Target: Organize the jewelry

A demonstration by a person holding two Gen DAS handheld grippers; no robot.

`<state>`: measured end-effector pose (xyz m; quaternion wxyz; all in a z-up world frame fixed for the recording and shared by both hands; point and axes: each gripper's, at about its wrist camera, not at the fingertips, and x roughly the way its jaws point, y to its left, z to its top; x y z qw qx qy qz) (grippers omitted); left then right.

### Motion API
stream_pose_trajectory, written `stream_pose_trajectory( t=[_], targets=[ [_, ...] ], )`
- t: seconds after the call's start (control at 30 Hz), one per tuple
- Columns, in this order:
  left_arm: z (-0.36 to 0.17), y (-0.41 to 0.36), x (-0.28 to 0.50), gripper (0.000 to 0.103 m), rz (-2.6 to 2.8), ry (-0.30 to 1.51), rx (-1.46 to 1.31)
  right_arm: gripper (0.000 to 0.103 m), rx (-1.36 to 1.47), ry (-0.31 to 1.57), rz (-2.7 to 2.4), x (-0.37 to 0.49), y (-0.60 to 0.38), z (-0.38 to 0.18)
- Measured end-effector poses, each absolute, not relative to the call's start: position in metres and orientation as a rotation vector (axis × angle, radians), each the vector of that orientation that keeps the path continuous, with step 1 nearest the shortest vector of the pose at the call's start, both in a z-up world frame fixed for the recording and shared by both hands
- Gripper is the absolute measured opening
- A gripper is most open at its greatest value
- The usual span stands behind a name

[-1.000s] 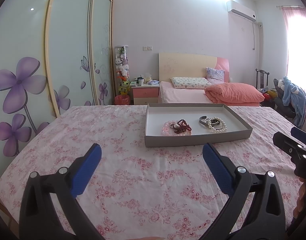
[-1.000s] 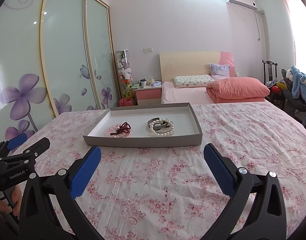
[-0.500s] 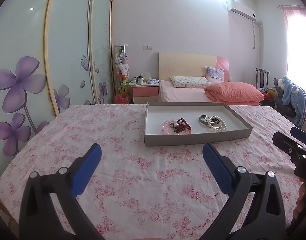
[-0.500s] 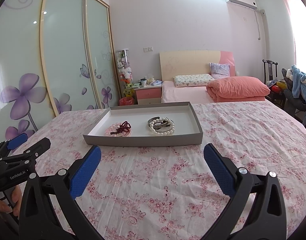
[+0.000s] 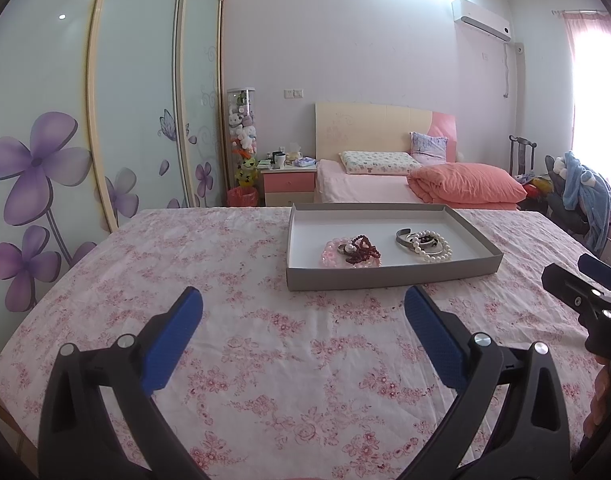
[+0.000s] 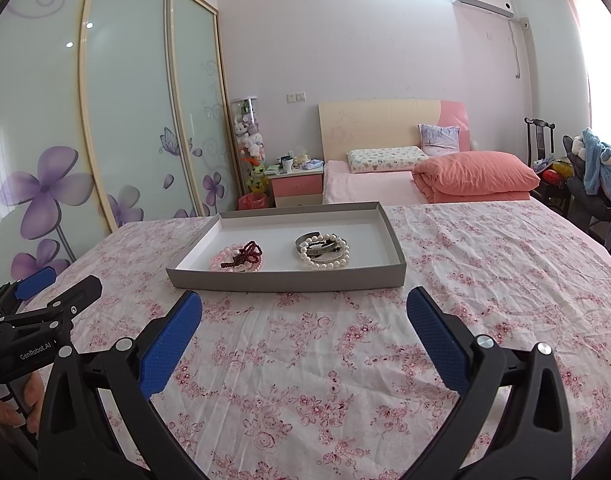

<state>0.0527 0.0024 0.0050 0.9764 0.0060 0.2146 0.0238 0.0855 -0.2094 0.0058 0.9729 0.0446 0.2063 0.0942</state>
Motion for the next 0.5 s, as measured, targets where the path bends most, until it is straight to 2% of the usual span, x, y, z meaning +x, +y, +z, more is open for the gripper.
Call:
stream_pose_trajectory(
  t=[0.5],
  targets=[
    [0.0043, 0.0012, 0.0554, 0.099, 0.049, 0.441, 0.014, 0.101, 0.09, 0.418, 0.19, 0.0855, -0.2091, 0.0059]
  ],
)
